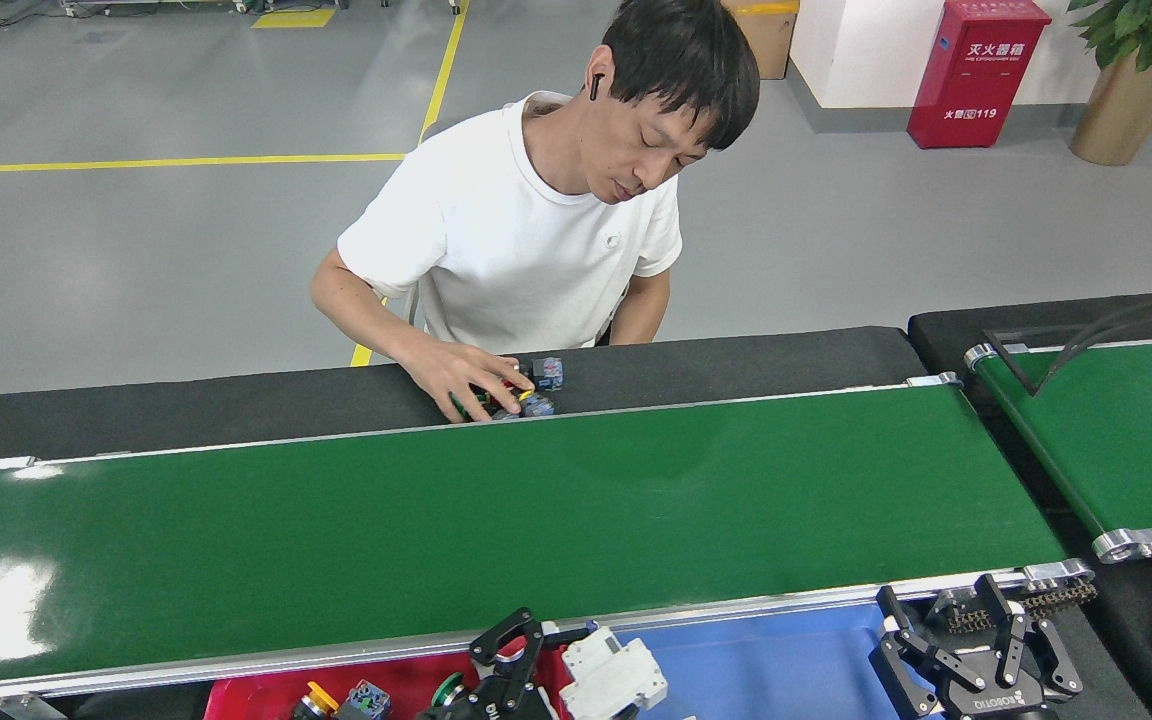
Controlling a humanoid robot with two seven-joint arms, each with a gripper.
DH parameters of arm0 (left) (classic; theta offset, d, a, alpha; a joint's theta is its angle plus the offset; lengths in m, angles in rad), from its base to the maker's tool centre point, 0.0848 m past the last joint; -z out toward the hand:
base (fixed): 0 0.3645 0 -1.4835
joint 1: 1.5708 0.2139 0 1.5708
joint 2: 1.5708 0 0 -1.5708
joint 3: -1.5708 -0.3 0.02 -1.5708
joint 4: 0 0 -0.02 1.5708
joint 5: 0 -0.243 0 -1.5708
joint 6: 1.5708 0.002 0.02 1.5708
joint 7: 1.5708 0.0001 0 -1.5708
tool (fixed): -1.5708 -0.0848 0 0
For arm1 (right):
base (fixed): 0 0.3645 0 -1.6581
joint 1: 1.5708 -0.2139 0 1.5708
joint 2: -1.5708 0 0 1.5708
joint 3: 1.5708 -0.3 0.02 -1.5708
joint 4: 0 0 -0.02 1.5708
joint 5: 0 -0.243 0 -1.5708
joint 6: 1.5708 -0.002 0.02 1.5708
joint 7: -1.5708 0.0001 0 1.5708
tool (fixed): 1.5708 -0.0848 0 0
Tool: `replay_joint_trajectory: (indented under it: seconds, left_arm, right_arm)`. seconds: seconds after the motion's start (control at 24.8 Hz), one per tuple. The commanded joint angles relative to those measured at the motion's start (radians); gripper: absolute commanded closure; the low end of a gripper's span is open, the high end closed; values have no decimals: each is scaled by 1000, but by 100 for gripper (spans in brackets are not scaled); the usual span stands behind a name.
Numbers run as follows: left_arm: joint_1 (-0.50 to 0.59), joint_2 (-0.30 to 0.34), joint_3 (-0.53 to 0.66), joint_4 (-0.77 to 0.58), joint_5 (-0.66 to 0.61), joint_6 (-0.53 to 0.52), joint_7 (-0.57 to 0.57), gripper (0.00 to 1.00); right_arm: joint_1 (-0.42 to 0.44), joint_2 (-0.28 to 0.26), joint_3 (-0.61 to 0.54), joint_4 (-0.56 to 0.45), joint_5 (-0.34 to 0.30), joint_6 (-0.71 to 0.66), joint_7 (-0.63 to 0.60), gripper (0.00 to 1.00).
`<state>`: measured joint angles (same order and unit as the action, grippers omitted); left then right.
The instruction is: Pick switch part from conveyor to tray
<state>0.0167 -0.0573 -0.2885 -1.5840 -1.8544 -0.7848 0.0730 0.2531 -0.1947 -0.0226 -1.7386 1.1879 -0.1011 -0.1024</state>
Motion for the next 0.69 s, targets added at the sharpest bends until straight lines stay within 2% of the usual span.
replay_joint_trajectory:
  seconds: [0.0, 0.08, 0.12, 0.24, 0.28, 0.32, 0.48, 0.65]
  left_arm:
    - [-17, -6, -28, 6, -16, 13, 4, 80]
    - [-18, -4, -47, 7, -25, 18, 4, 75]
    - [-18, -4, -52, 9, -32, 19, 4, 66]
    - [-15, -4, -54, 9, -43, 50, 4, 27]
    - [-15, 2, -54, 9, -42, 59, 4, 11]
    - [-14, 5, -46, 9, -42, 62, 4, 0]
    - [-1, 10, 12, -7, -14, 58, 4, 0]
    - [42, 30, 161, -80, 89, 9, 2, 0]
  right_arm:
    - [-11, 3, -4, -10, -2, -3, 7, 1]
    - [-11, 5, -4, -10, -2, -2, 7, 1]
    - [-11, 9, -7, -10, -2, 0, 7, 1]
    - [-8, 14, -8, -9, -2, 0, 7, 1]
    - [-8, 14, -10, -9, -2, 1, 7, 1]
    - [-8, 14, -10, -9, -2, 1, 7, 1]
    - [-8, 34, -11, -10, -2, 4, 9, 1]
    - [-5, 37, -20, -10, -1, 4, 12, 1]
